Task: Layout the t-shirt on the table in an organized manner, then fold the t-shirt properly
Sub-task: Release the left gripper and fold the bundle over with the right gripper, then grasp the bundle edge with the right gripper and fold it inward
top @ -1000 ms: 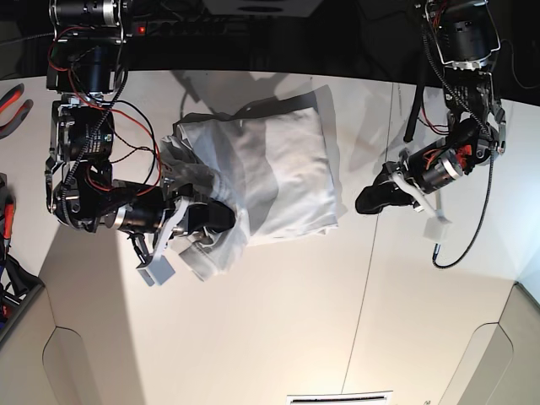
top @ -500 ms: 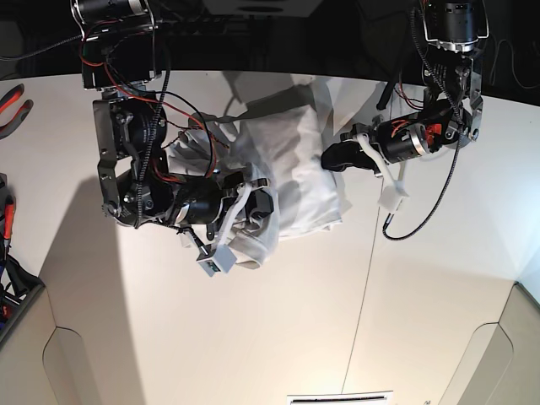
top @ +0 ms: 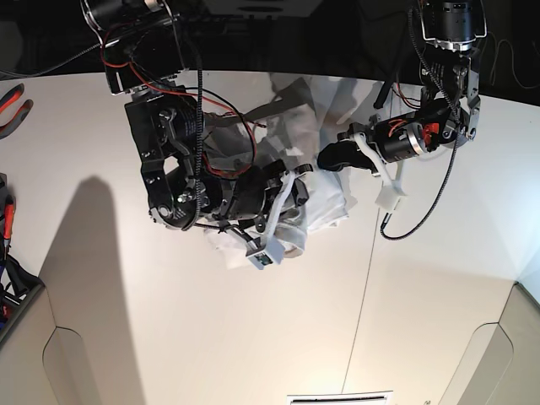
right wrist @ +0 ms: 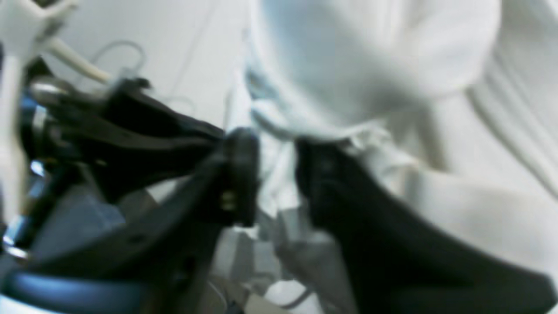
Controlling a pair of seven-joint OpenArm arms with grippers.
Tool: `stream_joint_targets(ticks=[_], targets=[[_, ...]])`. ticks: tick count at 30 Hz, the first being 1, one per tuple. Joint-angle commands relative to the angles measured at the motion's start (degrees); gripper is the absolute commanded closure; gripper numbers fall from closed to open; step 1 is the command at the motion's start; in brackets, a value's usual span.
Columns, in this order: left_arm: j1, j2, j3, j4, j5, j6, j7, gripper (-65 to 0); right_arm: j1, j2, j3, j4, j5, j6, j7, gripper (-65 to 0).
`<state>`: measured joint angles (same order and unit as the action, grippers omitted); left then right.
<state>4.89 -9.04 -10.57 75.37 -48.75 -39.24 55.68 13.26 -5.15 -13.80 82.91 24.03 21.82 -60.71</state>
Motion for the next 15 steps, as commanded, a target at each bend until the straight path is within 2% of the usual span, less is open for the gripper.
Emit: stream_joint_targets(ticks=[1,3,10,15], targets=[[-0.8,-0.2,-0.1,1.0,-1.6,-0.8,-0.9,0.0,1.6,-0.8,-0.2,0.9,2.8,1.6,0.8,-21.7],[-0.7,-0.2,-0.1,1.0,-1.6,-0.8,-0.9,0.0,2.2,-0.9,-0.2,1.0,5.0,2.9,0.5,-21.7],[-0.8,-0.2,-0.1,1.0,-1.6,-0.8,-1.0,0.0,4.5,-2.6,-0.2,1.0,8.7,3.4,-1.5,-21.7],[-0.8,-0.2,-0.1,1.0,-1.6,-0.8,-1.0,0.0,4.9,-3.5,-0.6,1.0,13.7,6.7,-2.8,-21.7]])
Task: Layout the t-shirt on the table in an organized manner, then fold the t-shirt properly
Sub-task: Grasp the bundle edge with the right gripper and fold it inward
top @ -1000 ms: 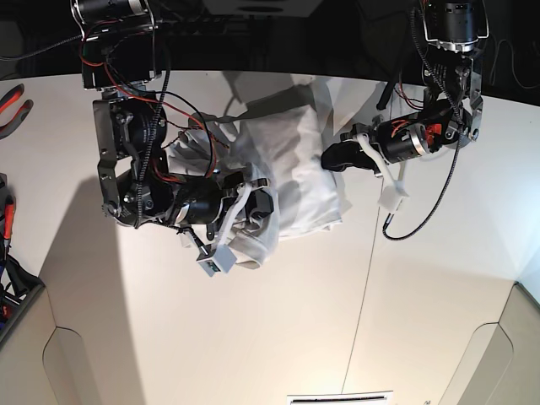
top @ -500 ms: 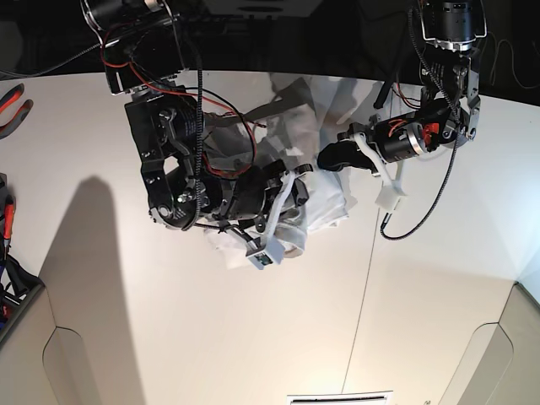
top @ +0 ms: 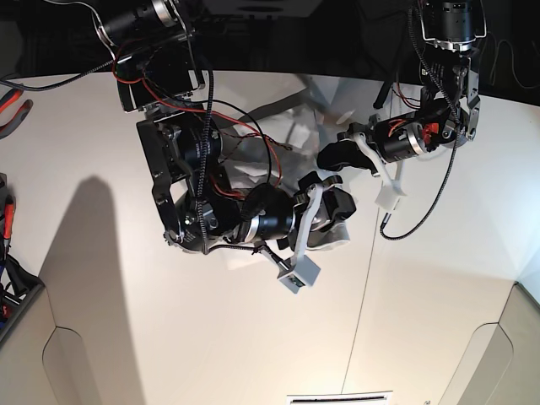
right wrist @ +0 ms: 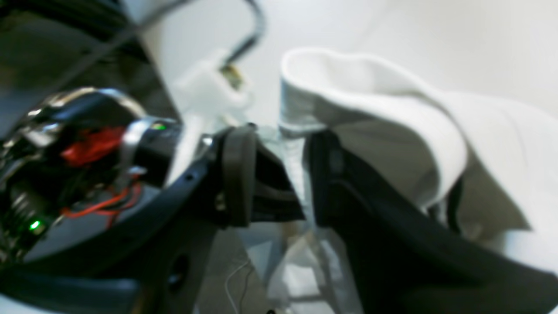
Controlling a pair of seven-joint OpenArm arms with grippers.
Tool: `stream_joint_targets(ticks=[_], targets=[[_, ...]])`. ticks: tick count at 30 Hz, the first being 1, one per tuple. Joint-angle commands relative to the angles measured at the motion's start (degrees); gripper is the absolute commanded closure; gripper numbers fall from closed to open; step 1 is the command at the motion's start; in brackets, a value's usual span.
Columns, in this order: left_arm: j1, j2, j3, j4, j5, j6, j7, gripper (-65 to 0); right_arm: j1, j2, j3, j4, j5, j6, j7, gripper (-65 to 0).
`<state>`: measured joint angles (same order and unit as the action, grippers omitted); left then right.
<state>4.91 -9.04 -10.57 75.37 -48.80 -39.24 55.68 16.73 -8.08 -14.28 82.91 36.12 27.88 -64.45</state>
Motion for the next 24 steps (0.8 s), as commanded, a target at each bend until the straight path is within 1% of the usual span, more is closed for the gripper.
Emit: stream_joint_targets(ticks=[1,5,8,13,16,17,19,21,24], targets=[[-0.8,-0.2,-0.1,1.0,-1.6,-0.8,-1.1,0.0,1.4,-0.6,-0.1,1.0,2.3,0.9,0.6,-21.6],[-0.8,-0.2,-0.1,1.0,-1.6,-0.8,-1.0,0.0,1.6,-0.6,-0.1,1.0,5.2,1.1,-1.2,-21.6],[-0.8,-0.2,-0.1,1.0,-1.6,-0.8,-1.0,0.0,1.6,-0.6,-0.1,1.0,5.6,2.2,-2.1,-21.6],[-0.8,-0.2,-0.1,1.0,-1.6,-0.8,-1.0,0.0,1.6,-0.6,-0.1,1.1,0.8,1.9,-3.7,-21.4],[-0.8,-0.2,-0.1,1.0,-1.6,-0.8,-1.0,0.0,1.6,-0.6,-0.1,1.3,0.2,1.8,-5.3,-20.8],[-0.8,-0.2,-0.1,1.0,-1.6,-0.8,-1.0,0.0,1.6,-0.6,-0.1,1.6,-0.2,1.4,-5.7,-18.4],[-0.8,-0.2,-0.1,1.0,-1.6,-0.8,-1.3,0.0,1.6,-0.6,-0.4,2.7,-2.8,0.2,-6.6,-14.4],[-0.8,-0.2,-0.1,1.0,-1.6,-0.8,-1.4,0.0,1.6,-0.6,-1.2,4.7,-5.1,-1.0,-7.9,-13.5],[-0.8,-0.2,-0.1,1.0,-1.6,-0.8,-1.5,0.0,1.3,-0.6,-3.9,9.0,-8.5,-2.5,-8.2,-13.6]])
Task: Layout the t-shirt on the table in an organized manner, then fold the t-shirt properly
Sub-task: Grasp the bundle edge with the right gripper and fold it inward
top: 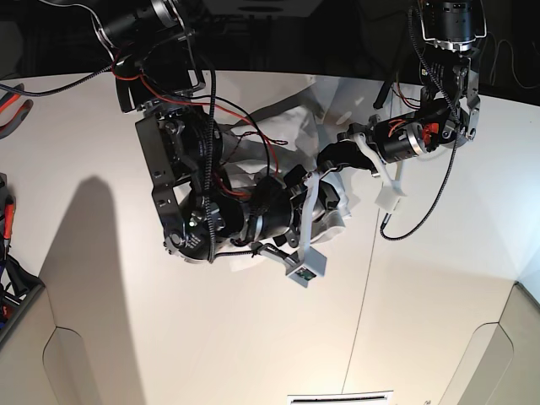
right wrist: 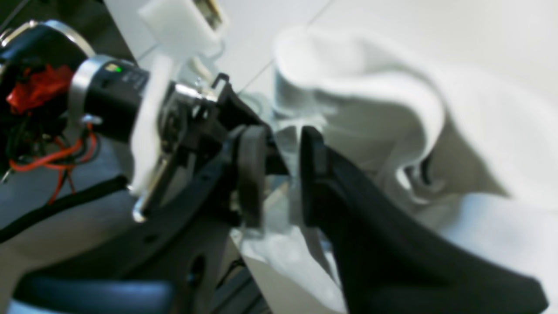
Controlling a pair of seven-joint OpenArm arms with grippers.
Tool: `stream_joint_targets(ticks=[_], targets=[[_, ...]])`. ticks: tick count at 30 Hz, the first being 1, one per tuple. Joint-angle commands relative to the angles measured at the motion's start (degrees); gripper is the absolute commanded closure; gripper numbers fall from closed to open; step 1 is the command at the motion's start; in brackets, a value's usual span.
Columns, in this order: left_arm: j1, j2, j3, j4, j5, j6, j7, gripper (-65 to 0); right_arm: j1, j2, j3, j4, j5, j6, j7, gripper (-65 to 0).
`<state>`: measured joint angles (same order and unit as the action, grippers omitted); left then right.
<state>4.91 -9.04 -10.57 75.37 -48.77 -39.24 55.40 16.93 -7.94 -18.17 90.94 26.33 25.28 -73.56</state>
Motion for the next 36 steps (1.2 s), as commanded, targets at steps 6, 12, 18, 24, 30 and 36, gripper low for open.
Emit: stream_joint_targets(ticks=[6,12,18,24,30,36], targets=[[-0.8,-0.2,-0.1,1.0,-1.6,-0.8,-1.2,0.0,-2.2,-0.8,-8.9,10.4,-3.6,-1.7,2.3,-13.6],[-0.8,-0.2,-0.1,1.0,-1.5,-0.8,-1.2,0.0,-3.9,-0.8,-13.3,17.6,-15.4,-6.3,6.7,-0.5],[-0.8,-0.2,-0.1,1.0,-1.6,-0.8,-1.2,0.0,-2.6,0.1,-6.8,18.1,-31.8,-12.3,13.5,0.0],[-0.8,-0.2,-0.1,1.0,-1.6,-0.8,-1.2,0.0,-0.1,3.6,7.7,14.6,-30.7,-13.1,13.9,0.0],[-0.8,-0.2,-0.1,1.0,-1.6,-0.8,-1.6,0.0,3.7,7.8,21.3,3.7,-22.8,-12.1,16.0,0.0],[-1.1,-0.2,-0.1,1.0,-1.6,-0.8,-1.7,0.0,3.6,9.7,24.2,-5.3,-7.9,-2.7,14.6,0.0]])
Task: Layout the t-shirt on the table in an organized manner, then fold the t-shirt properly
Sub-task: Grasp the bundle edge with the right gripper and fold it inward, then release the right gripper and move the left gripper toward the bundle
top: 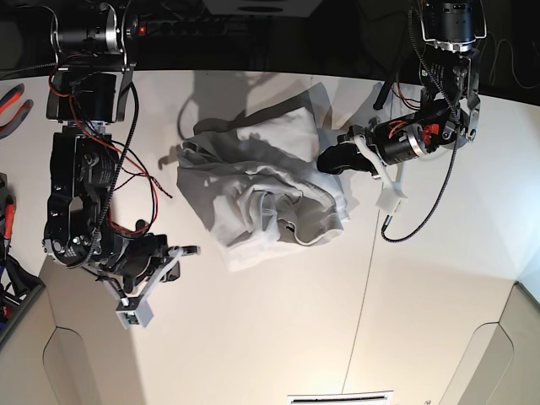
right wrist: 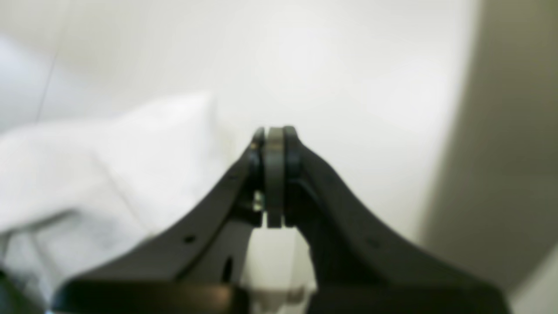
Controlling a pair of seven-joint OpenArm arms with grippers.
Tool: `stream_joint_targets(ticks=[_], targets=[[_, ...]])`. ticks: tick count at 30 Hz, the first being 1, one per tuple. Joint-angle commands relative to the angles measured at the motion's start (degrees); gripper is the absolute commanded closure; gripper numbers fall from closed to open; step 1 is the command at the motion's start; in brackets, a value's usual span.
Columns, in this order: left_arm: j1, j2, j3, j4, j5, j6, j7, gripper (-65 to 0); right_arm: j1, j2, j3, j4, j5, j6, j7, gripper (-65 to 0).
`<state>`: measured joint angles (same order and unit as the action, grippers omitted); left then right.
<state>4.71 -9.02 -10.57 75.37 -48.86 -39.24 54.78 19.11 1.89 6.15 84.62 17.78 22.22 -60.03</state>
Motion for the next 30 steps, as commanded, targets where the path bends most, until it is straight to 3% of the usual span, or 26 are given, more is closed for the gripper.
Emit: stream_joint_targets(ticks=[1,4,8,22,30], targets=[[-0.9,-0.2,-0.1,1.0,-1.5,-0.8,-1.2,0.0,1.0,-0.1,-0.3,0.5,2.8,1.9,0.3,0.0],[-0.9,-0.2,-0.1,1.0,-1.5,-0.8,-1.2,0.0,-0.6,-0.1,-1.5,0.5,8.0,5.0,-2.0,0.0],[-0.9,-0.2,-0.1,1.0,-1.5,-0.8,-1.2,0.0,-2.8,-0.1,-3.8,1.6,11.6,6.6,-3.4,0.0],[-0.9,-0.2,-0.1,1.0,-1.5,-0.8,-1.2,0.0,-5.4,-0.2,-9.0,9.8,11.6,6.5,-4.4,0.0],[-0.9,-0.2,-0.1,1.0,-1.5,-0.8,-1.2,0.0,-7.3,-0.2,-17.2,9.8,11.6,6.5,-4.7,0.0]])
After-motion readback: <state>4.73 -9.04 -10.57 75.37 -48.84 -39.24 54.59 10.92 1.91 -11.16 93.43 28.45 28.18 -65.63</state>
